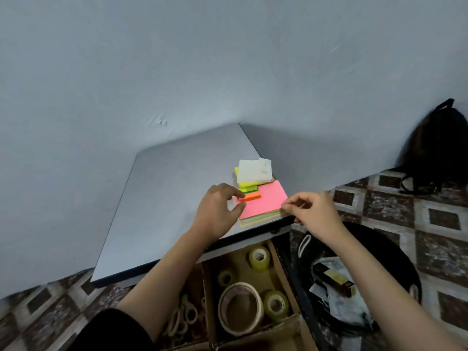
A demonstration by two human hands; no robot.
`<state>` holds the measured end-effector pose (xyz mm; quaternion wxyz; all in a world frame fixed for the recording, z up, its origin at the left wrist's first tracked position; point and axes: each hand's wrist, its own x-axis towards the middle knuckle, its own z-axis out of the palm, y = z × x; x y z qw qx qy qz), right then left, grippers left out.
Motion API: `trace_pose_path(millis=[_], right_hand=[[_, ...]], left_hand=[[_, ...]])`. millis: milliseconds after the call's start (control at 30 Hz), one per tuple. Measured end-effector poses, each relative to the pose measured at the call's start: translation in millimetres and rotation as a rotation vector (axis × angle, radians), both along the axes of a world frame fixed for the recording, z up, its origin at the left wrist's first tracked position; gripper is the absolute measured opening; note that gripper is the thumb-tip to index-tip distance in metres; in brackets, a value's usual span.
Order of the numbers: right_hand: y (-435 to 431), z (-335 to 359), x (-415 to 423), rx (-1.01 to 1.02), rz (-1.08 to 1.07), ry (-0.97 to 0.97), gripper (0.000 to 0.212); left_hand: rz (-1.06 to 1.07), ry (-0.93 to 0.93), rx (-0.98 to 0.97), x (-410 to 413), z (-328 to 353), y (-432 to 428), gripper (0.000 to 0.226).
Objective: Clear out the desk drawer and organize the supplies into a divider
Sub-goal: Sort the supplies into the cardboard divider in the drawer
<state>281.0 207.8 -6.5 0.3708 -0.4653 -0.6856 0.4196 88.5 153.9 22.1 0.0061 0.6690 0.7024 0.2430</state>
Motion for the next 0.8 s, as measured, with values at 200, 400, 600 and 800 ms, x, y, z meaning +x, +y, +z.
trace_pose_path(millis=[200,400,600,800], right_hand=[[5.2,-3.7,-0.1,0.011,-0.01,0.016,0.008],[4.8,-6.3,-1.6,0.025,-0.027,0.023,0.007],[4.3,-6.5,-2.3,0.032,-0.03,0.013,0.006],[4.6,-6.7,-2.9,0.018,-0.024,0.033,0.007]], left_hand=[[-0.076,0.098,-0.073,2.4,5.5,25.1,0.03],[-0.116,0.103,-0.065,6.9,1.0,28.7,0.03],[-0.104,0.195,-0.064,2.7,-0.9,28.0,0.028],[-0.146,0.225,-0.068,3.2,-1.9,23.9,0.031]])
